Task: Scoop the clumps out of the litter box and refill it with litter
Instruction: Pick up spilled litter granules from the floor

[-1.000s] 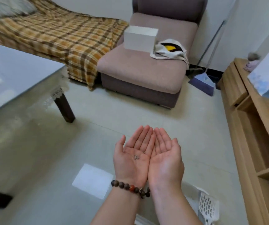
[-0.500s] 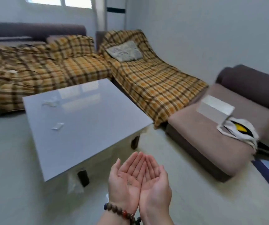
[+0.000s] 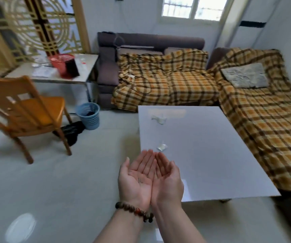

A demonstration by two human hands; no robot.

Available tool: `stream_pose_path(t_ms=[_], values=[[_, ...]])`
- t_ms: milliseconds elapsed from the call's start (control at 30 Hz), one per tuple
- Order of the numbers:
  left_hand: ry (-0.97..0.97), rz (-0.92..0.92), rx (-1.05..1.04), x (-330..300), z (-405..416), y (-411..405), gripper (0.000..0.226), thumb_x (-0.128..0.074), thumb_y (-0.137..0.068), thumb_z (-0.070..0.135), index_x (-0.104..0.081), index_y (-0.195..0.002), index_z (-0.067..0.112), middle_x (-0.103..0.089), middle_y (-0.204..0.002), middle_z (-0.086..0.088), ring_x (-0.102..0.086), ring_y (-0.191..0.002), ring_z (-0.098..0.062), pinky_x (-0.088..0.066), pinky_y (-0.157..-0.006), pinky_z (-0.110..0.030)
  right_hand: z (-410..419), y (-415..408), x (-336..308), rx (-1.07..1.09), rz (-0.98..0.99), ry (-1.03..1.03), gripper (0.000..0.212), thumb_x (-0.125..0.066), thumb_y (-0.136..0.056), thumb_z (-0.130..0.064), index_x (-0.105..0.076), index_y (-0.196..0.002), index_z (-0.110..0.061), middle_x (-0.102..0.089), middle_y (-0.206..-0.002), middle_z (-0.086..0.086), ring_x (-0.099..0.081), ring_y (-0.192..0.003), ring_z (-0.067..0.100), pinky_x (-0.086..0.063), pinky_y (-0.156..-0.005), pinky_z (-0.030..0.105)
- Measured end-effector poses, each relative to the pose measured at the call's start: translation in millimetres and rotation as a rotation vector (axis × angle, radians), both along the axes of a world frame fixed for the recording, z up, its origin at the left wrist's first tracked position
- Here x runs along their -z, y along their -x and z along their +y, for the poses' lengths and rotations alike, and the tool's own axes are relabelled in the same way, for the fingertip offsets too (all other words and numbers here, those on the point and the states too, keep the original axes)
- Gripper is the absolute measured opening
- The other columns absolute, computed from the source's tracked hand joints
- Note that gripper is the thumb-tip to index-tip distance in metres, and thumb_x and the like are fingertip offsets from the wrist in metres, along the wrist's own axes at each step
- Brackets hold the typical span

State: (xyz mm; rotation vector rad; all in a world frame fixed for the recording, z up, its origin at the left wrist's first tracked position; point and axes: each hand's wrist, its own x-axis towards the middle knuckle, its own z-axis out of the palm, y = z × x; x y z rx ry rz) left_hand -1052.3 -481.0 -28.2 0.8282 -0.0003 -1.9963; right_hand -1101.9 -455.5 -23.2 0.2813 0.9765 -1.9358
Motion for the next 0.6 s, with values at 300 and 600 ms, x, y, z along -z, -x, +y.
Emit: stream_pose_path(t_ms=[300, 600], values=[[0.042, 0.036, -0.214, 13.4, -136.7, -71.7, 0.055, -0.035, -0.097, 0.039, -0.057, -0.122, -0.005, -0.064, -0.120, -0.021, -0.059, -0.118, -0.030, -0.036, -0.110, -0.039, -148.8, -63.6, 13.9, -0.254, -0.010, 0.021, 0.038, -0.036, -0.100, -0.023, -0.063, -0.110, 0.003, -0.069, -0.110, 0.017, -0.066, -0.103, 0.023, -0.049, -0.087, 0.029], [0.033, -0.022, -0.255, 51.3, -310.8, -68.3, 0.052, -0.036, -0.098, 0.037, -0.057, -0.123, -0.003, -0.065, -0.119, -0.020, -0.061, -0.115, -0.031, -0.038, -0.109, -0.041, -324.7, -60.2, 47.0, -0.322, -0.062, -0.020, 0.039, -0.034, -0.101, -0.024, -0.063, -0.109, 0.002, -0.068, -0.110, 0.017, -0.066, -0.102, 0.023, -0.050, -0.086, 0.029]])
